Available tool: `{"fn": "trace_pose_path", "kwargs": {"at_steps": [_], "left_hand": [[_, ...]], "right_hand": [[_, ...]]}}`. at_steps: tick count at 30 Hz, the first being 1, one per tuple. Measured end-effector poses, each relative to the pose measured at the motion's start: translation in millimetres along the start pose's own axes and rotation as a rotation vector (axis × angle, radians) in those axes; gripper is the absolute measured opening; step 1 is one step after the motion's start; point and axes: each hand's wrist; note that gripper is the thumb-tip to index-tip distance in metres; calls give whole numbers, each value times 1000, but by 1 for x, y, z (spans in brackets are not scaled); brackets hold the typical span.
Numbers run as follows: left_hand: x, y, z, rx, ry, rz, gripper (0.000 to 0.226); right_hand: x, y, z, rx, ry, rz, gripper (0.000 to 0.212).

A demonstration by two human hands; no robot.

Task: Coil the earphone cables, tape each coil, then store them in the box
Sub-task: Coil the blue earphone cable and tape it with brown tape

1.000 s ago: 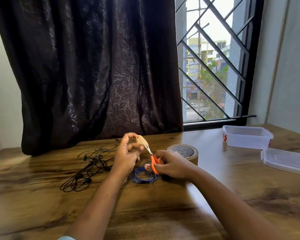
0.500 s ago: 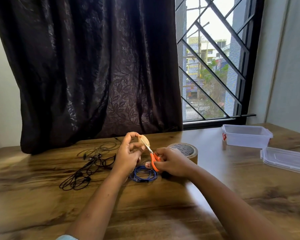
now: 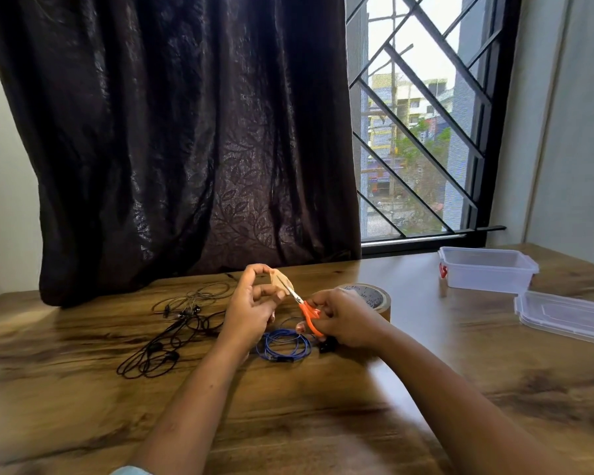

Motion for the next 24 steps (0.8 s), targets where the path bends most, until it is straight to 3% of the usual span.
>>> {"fn": "trace_pose_path", "kwargs": {"at_steps": [9, 14, 18, 20, 24], "left_hand": [[0, -3, -9, 280, 93, 19, 29], [0, 1, -9, 119, 103, 13, 32], [-1, 10, -5, -73, 50, 35, 43], [-1, 11, -5, -65, 0, 73, 56], [-3, 10, -6, -66, -32, 77, 63]], "right_hand": [[2, 3, -6, -35, -2, -1, 11], [3, 5, -3, -141, 46, -8, 28], [2, 4, 0, -242, -6, -21, 12], [2, 3, 1, -249, -33, -17, 24], [2, 2, -1, -270, -83, -20, 27]]}}
Point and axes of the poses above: each hand's wrist, its own x-axis towards the middle knuckle, its own z-axis out of the palm, y = z × x, and after that the axes turned 3 degrees about -z, right-handed
